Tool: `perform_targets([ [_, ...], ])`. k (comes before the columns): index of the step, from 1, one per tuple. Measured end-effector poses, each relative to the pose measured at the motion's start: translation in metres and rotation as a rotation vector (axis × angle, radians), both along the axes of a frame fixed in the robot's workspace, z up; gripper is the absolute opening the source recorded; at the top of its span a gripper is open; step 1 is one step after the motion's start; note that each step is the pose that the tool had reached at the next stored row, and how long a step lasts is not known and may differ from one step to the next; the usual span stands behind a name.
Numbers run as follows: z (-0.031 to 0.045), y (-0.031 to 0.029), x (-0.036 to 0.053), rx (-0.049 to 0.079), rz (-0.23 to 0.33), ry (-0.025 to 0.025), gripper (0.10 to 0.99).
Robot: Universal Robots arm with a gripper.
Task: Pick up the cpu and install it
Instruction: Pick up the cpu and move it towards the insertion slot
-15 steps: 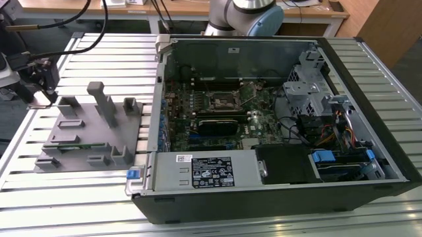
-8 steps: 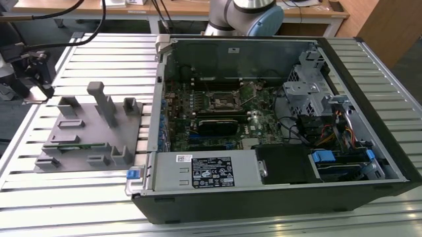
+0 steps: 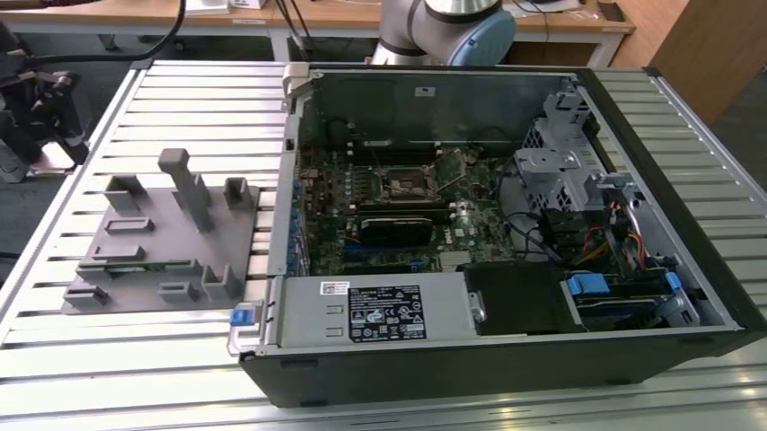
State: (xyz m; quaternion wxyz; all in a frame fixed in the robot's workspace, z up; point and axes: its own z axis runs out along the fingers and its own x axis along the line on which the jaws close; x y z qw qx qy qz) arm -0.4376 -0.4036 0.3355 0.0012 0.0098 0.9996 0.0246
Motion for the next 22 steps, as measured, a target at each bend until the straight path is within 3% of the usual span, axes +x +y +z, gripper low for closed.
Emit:
perform_targets([
  [16,0.0554,0.0025,0.0000,-0.001,0.000,0.0001,0.525],
  [22,0.0649,0.0028,0.0050,-0.001,0.000,0.0000,0.525],
])
